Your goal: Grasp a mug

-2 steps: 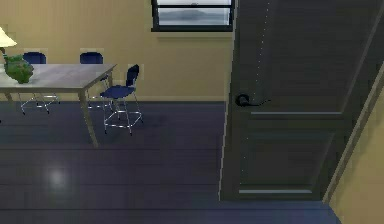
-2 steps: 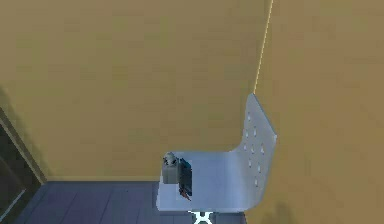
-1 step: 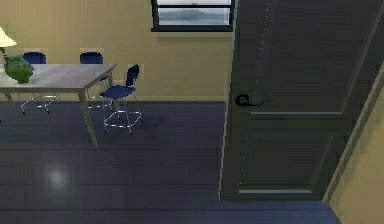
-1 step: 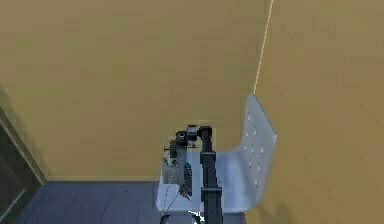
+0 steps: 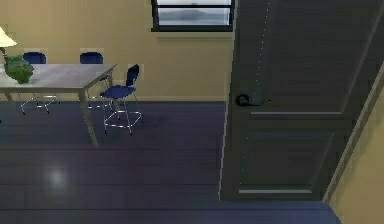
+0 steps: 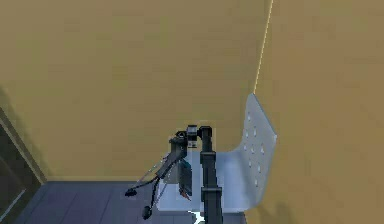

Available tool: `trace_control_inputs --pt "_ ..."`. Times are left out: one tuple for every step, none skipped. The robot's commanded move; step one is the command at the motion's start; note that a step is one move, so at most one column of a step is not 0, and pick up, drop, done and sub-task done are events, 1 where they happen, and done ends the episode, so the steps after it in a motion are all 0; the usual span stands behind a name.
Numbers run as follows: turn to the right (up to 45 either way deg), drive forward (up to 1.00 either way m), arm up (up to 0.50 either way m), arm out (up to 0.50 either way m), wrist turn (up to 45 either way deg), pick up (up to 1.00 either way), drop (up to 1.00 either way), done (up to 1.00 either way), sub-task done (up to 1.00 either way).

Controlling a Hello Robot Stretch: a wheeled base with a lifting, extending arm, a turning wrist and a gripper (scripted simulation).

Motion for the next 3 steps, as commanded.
trace_control_inputs --pt "0.0 0.00 0.00 0.00 45.0 0.00 0.00 0.00 0.00" --pt "0.0 0.00 0.00 0.00 45.0 0.00 0.00 0.00 0.00" --pt "0.0 0.00 0.00 0.00 30.0 0.00 0.00 0.00 0.00"
